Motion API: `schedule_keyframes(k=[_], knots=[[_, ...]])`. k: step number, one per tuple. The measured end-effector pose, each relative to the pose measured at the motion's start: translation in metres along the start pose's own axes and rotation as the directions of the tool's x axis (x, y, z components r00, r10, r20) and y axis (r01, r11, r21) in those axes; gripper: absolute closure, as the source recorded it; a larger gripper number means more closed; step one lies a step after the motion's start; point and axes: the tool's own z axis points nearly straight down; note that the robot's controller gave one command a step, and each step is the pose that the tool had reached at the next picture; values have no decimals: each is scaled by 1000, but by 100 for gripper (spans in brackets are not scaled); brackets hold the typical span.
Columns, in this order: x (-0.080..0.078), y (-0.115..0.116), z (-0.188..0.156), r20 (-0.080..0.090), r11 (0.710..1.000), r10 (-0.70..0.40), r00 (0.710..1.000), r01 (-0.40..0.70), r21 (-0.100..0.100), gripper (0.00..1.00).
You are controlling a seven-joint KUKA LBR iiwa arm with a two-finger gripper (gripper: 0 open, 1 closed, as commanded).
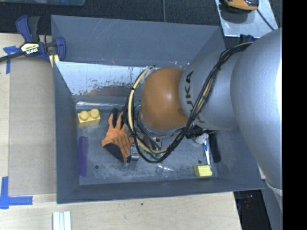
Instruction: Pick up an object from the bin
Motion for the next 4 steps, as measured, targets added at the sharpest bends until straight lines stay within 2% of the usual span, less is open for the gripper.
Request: schedule_keyframes(k=[1, 2, 3, 4], knots=[[25, 14, -36, 13, 998, -58, 998, 58, -2, 0], [22, -1, 7, -4, 998, 68, 998, -68, 2, 0], [-15, -18, 35, 19, 1000, -5, 1000, 5, -5, 0], [-1, -14, 32, 22, 997, 75, 997, -74, -8, 100]])
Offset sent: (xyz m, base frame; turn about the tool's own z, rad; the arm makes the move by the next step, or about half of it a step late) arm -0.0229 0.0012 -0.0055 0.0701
